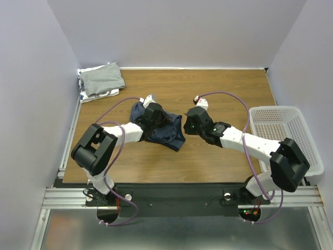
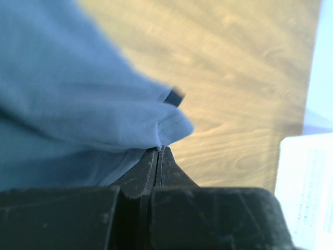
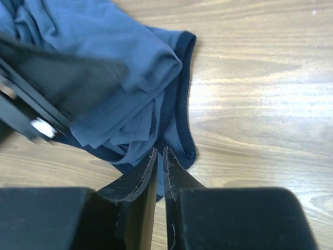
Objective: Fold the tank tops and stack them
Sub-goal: Flatten the tank top out
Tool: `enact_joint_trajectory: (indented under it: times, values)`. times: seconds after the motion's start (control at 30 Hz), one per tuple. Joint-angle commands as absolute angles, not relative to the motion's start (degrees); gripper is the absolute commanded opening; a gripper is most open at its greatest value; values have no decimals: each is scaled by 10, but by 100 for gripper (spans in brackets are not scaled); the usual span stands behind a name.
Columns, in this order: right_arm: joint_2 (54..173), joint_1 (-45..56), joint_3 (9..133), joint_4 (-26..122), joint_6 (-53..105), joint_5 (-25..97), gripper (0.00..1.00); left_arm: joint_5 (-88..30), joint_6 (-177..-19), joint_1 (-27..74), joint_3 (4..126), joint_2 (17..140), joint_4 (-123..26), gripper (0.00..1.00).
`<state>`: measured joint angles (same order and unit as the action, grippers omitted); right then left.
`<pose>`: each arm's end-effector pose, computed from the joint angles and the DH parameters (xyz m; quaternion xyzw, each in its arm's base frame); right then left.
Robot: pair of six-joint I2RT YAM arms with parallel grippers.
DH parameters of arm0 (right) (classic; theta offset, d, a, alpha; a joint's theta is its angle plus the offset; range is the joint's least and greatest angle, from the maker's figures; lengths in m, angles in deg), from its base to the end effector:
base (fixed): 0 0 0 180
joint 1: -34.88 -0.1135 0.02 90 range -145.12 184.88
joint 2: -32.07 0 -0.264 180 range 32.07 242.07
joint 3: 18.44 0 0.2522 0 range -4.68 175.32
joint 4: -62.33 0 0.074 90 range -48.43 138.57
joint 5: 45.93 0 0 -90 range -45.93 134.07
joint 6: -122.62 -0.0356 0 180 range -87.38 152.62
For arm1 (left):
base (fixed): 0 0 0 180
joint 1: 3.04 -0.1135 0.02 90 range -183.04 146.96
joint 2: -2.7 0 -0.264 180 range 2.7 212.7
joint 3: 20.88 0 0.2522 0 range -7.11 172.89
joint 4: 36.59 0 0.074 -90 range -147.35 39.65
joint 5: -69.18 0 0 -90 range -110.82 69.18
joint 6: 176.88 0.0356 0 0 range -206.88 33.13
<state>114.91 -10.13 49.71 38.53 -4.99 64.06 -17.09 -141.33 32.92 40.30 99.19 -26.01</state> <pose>0.2314 0.2143 0.2446 0.0180 0.8900 0.1651 0.4246 0.2888 -0.2067 0.1842 -0.1525 0.8279 -0.3632 0.3992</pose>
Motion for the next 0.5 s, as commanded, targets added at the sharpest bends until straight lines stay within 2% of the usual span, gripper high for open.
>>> enact_joint_trajectory:
  times: [0.0, 0.17, 0.47]
  values:
    - [1127, -99, 488, 397, -62, 638, 16, -140, -1365, 316, 457, 931, -294, 0]
    - [1124, -99, 486, 400, -67, 627, 20, -125, -1338, 310, 495, 875, -331, 0]
    - [1129, -99, 471, 446, -74, 581, 35, -121, -1301, 295, 561, 791, -383, 0]
